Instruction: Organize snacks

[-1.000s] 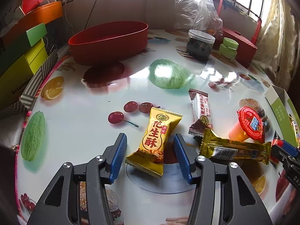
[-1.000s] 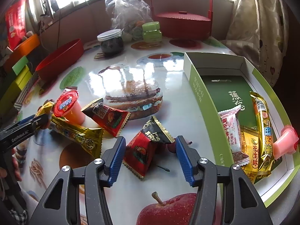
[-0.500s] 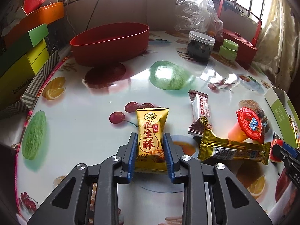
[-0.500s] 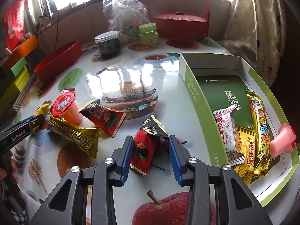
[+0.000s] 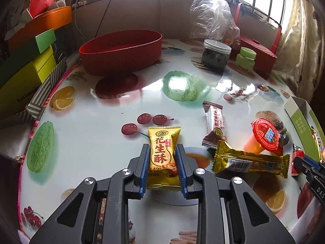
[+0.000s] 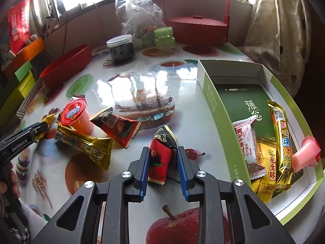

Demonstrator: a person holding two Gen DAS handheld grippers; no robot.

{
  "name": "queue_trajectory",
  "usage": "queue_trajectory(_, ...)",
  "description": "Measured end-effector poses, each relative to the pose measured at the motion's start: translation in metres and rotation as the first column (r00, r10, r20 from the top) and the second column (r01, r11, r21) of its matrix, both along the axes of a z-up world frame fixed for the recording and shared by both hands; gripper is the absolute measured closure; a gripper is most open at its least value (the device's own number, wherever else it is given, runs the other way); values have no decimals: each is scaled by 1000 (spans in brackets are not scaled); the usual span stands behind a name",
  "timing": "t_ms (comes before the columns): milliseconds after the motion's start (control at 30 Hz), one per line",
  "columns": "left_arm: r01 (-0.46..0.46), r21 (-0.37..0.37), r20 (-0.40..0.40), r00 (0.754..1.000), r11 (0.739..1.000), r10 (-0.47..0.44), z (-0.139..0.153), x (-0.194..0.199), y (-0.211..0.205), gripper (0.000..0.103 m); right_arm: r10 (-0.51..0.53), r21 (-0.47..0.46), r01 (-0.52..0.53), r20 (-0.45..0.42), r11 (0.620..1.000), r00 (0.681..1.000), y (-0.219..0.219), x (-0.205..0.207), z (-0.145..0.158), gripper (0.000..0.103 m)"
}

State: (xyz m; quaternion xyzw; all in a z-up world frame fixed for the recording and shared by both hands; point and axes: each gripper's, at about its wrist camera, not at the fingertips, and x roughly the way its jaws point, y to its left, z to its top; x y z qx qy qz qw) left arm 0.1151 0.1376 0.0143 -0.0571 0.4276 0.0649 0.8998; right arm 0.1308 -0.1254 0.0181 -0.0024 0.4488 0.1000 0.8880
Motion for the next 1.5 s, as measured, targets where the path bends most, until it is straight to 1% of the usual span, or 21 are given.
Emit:
queue_trajectory(367, 7, -9, 29, 1000, 1000, -7, 7, -10, -3, 77, 30, 27, -31, 30, 999, 999, 3, -6, 6, 80)
queue_trajectory(667, 42, -8, 47, 998, 999, -41, 12, -21, -14, 77, 41, 46, -43, 49, 998, 998, 3, -9, 11, 80)
queue_trajectory(733, 45, -11, 49, 998, 999, -44, 14, -24, -15, 87, 45, 54, -48, 54, 997, 998, 3, -11, 13, 80)
queue_trajectory(767, 48, -13, 51, 998, 999, -47, 16, -25, -16, 88, 46, 56, -49, 56, 997, 997, 3, -12, 14, 80)
queue_trajectory(933, 56, -8, 49, 997, 998, -55, 15, -28, -18, 88, 50, 63, -54, 63, 997, 997, 3, -15, 17, 80)
queue_trajectory(1000, 66, -30, 36, 997, 997, -65, 11, -27, -16, 88, 48, 67, -52, 63, 996, 997, 3, -16, 17, 80)
queue_trajectory(1033, 64, -36, 43, 997, 997, -63, 11, -28, -15, 88, 47, 69, -52, 62, 996, 997, 2, -16, 17, 80)
queue_trajectory(1067, 64, -30, 48, 997, 997, -63, 11, -28, -14, 84, 46, 70, -51, 61, 996, 997, 2, -16, 16, 80)
queue_trajectory(1100, 67, -16, 46, 997, 998, -66, 12, -27, -13, 74, 47, 69, -51, 61, 996, 997, 2, -16, 17, 80)
queue_trajectory(1133, 79, -12, 38, 996, 997, -78, 10, -24, -12, 67, 47, 70, -51, 60, 996, 997, 1, -16, 16, 80)
queue_trajectory(1167, 88, -12, 25, 996, 996, -88, 9, -23, -12, 53, 47, 71, -51, 60, 996, 997, 1, -17, 16, 80)
queue_trajectory(1200, 90, -10, 15, 996, 996, -90, 7, -21, -10, 50, 45, 73, -49, 58, 996, 997, 0, -17, 16, 80)
queue_trajectory(1267, 96, -1, 11, 995, 995, -96, 5, -20, -9, 50, 43, 77, -47, 54, 996, 998, 0, -16, 15, 80)
queue_trajectory(1367, 113, -16, -17, 993, 993, -113, -2, -16, -7, 50, 44, 76, -48, 47, 996, 998, 1, -16, 14, 80)
queue_trajectory(1500, 119, -6, -28, 992, 993, -119, -6, -16, -11, 50, 52, 74, -55, 42, 996, 998, 4, -14, 13, 80)
